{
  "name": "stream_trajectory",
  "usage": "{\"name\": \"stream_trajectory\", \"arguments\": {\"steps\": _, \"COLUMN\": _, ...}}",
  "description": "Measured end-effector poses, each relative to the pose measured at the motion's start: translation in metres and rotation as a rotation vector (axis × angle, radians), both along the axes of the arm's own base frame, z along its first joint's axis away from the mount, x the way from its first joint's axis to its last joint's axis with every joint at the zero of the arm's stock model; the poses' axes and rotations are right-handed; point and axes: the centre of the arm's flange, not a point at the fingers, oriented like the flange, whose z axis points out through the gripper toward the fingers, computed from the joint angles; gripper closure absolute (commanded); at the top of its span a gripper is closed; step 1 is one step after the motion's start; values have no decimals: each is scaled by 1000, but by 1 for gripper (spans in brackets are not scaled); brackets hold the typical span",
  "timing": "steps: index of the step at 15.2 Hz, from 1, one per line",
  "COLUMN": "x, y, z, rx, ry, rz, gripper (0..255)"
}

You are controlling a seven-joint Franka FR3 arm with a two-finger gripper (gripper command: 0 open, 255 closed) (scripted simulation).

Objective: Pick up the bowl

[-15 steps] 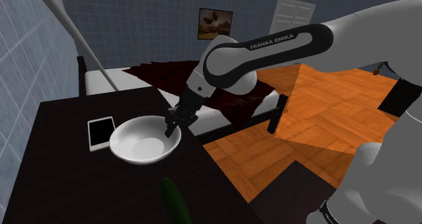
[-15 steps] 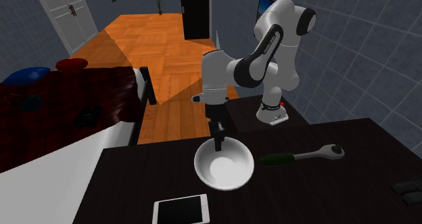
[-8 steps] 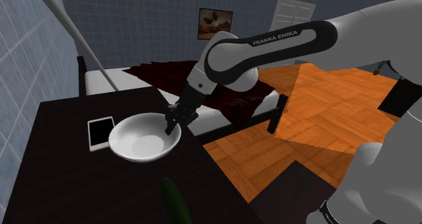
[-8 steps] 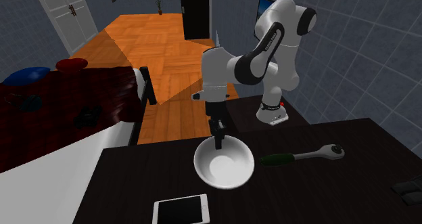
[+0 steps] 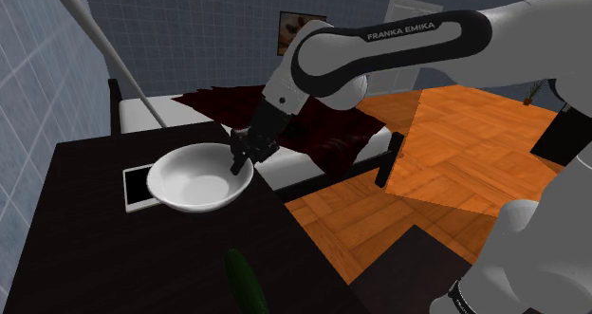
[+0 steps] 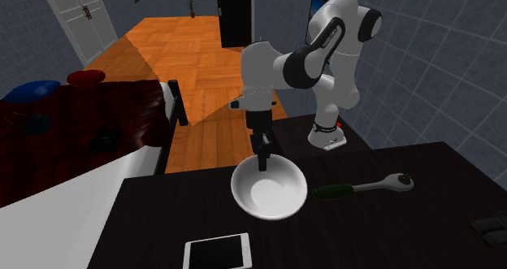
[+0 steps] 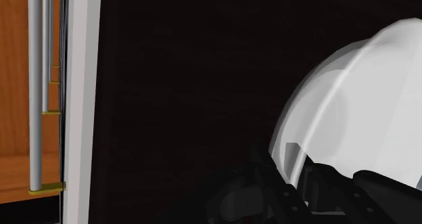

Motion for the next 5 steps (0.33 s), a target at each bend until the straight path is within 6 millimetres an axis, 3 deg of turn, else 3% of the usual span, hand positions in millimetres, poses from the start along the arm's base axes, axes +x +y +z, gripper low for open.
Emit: {"name": "stream_trajectory", "arguments": {"steps": 5, "x": 0, "y": 0, "z": 25, "rx": 0, "ry": 0, "rz": 0, "gripper": 255}}
